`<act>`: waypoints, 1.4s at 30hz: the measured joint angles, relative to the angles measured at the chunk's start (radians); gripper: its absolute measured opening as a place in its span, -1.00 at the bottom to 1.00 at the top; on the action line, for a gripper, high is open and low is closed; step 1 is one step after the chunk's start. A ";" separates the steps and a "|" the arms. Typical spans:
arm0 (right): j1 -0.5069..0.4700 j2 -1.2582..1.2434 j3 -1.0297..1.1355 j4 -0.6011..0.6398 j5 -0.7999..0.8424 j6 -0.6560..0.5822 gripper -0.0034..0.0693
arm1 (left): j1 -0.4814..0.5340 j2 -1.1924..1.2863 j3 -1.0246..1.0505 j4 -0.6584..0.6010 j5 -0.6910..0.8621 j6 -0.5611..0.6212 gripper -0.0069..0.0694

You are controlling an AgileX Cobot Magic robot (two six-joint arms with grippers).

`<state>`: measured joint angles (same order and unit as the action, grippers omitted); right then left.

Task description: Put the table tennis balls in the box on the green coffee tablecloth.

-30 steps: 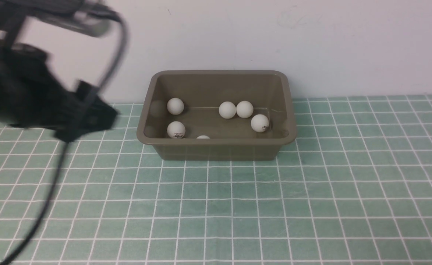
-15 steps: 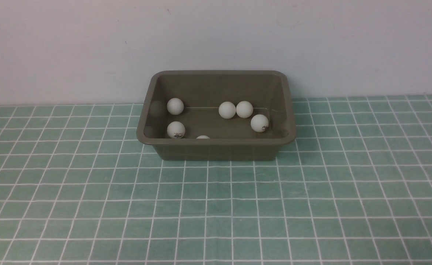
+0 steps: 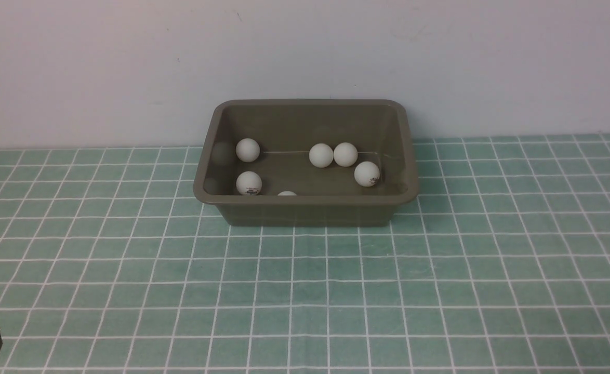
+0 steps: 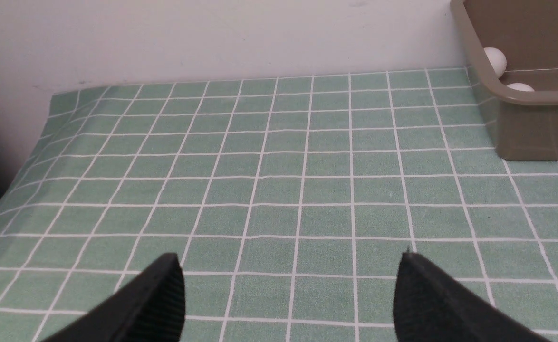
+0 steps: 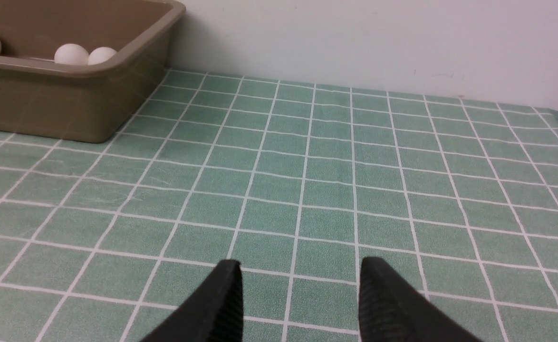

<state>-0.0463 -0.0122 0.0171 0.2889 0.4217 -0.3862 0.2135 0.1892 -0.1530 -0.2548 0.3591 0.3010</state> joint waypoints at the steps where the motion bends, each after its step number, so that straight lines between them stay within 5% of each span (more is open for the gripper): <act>1: 0.000 0.000 0.000 0.000 0.000 0.000 -0.04 | 0.000 -0.001 0.000 0.000 -0.001 0.000 0.58; 11: 0.000 0.000 0.000 0.000 0.000 0.000 -0.04 | 0.000 -0.016 0.000 0.010 -0.001 0.003 0.58; 16: 0.000 0.000 0.000 0.000 0.000 0.000 -0.04 | 0.000 -0.074 0.012 0.110 0.010 -0.011 0.58; 25: 0.000 0.000 0.000 0.000 0.000 0.000 -0.04 | -0.002 -0.135 0.100 0.284 0.059 -0.237 0.58; 42: 0.000 0.000 0.000 0.000 0.000 0.000 -0.04 | -0.039 -0.200 0.172 0.213 0.058 -0.248 0.58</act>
<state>-0.0463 -0.0122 0.0171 0.2889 0.4217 -0.3862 0.1749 -0.0107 0.0188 -0.0415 0.4168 0.0532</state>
